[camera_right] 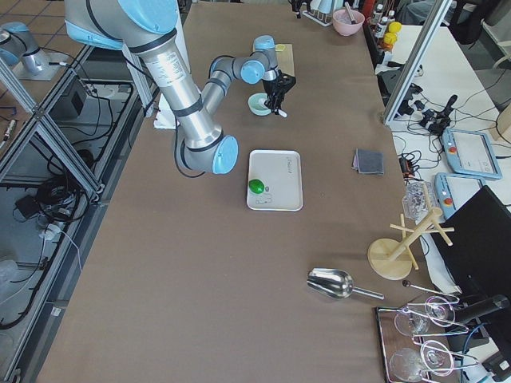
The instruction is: Put spoon and bun in bowl
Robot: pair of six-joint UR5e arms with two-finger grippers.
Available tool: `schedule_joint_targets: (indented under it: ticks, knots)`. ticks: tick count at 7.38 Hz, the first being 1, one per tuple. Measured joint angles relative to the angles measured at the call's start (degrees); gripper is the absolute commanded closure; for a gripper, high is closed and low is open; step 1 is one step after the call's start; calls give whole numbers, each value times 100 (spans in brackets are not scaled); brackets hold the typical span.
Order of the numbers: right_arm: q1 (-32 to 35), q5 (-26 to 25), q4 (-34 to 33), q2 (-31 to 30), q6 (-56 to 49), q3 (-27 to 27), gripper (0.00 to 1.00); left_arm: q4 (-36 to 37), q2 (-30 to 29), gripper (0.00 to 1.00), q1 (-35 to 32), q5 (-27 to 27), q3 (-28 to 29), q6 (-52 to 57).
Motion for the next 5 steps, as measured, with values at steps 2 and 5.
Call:
schedule_joint_targets:
  ticks: [2, 5]
  knots:
    - [-219, -392, -156, 610, 536, -726, 75, 5, 4, 2, 18, -8, -1, -7]
    - [-258, -853, -187, 627, 594, -922, 0, 4, 4, 2, 45, -3, -1, -14]
